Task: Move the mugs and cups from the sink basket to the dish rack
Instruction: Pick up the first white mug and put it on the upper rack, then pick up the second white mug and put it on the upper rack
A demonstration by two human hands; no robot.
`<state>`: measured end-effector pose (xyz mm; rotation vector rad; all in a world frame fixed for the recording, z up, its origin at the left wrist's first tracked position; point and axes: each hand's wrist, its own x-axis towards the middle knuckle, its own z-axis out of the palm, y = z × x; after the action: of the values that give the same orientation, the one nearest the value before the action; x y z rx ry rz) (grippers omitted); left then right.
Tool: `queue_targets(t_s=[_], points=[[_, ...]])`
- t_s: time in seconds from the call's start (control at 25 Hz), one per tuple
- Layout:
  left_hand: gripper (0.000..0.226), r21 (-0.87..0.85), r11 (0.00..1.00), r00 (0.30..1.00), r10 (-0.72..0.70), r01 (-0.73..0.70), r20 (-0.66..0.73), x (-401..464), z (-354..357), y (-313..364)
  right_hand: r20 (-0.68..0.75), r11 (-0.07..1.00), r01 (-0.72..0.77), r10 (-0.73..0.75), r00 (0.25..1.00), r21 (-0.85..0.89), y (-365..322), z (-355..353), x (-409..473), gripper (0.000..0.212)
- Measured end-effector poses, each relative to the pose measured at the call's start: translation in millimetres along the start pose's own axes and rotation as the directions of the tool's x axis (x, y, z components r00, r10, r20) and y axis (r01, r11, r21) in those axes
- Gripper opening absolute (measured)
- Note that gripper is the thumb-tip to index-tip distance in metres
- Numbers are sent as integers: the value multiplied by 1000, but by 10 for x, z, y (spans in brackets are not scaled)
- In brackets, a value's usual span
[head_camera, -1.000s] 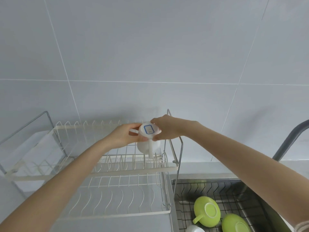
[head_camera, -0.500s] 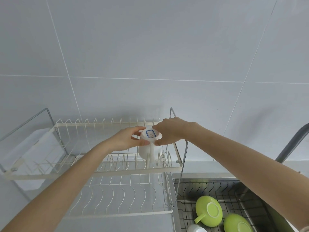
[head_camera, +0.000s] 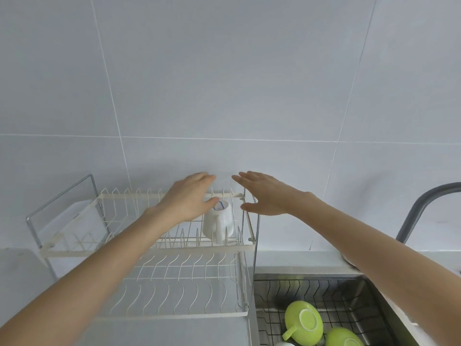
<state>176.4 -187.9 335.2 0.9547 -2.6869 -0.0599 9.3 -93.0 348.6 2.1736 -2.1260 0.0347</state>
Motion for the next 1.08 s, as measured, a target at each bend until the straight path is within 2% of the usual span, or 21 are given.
queue_targets(t_s=[0.16, 0.52, 0.8, 1.08], points=[[61, 147, 988, 997, 50, -40, -66, -210, -74, 425, -86, 997, -70, 71, 994, 17, 135, -27, -441, 73], [60, 58, 993, 987, 109, -102, -115, -481, 309, 1339, -129, 982, -173, 182, 975, 79, 496, 330, -1293, 72], [59, 20, 998, 998, 60, -60, -19, -704, 935, 1692, -26, 966, -211, 217, 976, 148, 706, 977, -1744, 71], [62, -78, 997, 983, 22, -8, 183, -866, 1594, 1825, 99, 942, -239, 221, 970, 236, 764, 1672, -1955, 72]])
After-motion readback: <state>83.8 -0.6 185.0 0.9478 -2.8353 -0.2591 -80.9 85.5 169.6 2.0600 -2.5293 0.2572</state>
